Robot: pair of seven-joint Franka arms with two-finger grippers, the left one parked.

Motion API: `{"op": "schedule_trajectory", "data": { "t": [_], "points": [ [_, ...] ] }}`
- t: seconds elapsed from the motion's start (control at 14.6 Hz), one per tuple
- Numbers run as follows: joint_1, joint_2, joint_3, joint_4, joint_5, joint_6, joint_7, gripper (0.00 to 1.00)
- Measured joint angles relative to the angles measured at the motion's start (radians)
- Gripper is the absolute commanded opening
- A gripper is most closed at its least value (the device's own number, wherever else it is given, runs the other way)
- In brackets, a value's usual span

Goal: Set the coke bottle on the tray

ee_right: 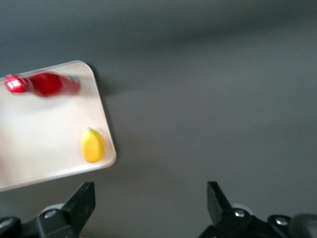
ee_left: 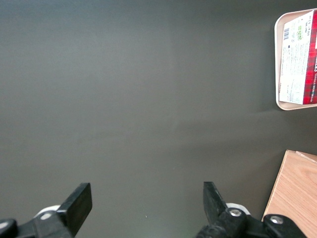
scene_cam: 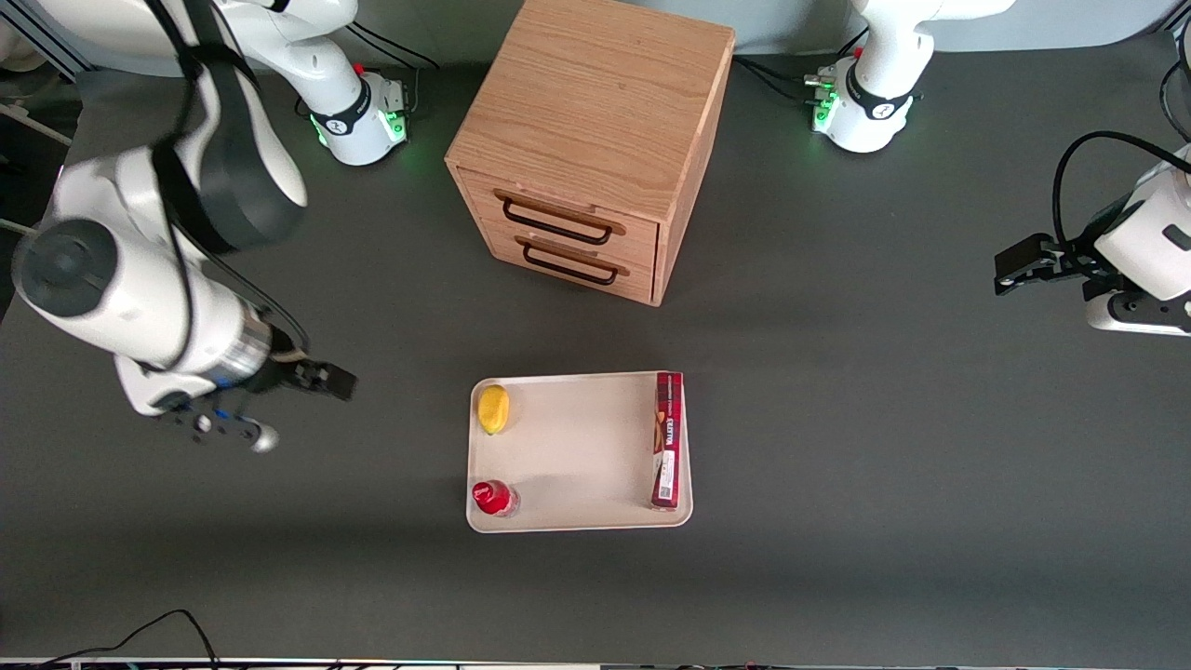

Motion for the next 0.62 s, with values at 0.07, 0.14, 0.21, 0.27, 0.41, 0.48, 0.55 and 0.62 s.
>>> {"op": "schedule_trajectory", "data": {
  "t": [0.07, 0.14, 0.21, 0.27, 0.41, 0.48, 0.55, 0.62],
  "points": [
    [-0.033, -0.085, 0.001, -0.091, 0.000, 0.001, -0.056, 1.00],
    [-0.068, -0.169, 0.002, -0.176, 0.000, 0.002, -0.109, 1.00],
    [-0.103, -0.251, 0.003, -0.252, 0.001, 0.002, -0.159, 1.00],
    [-0.135, -0.321, 0.003, -0.309, 0.001, 0.003, -0.193, 1.00],
    [-0.177, -0.404, 0.003, -0.368, 0.001, 0.003, -0.222, 1.00],
    [-0.187, -0.419, 0.004, -0.378, 0.001, 0.003, -0.225, 1.00],
    [-0.195, -0.422, 0.007, -0.379, 0.001, 0.004, -0.225, 1.00],
    [-0.201, -0.420, 0.010, -0.379, 0.001, 0.006, -0.225, 1.00]
  ]
}}
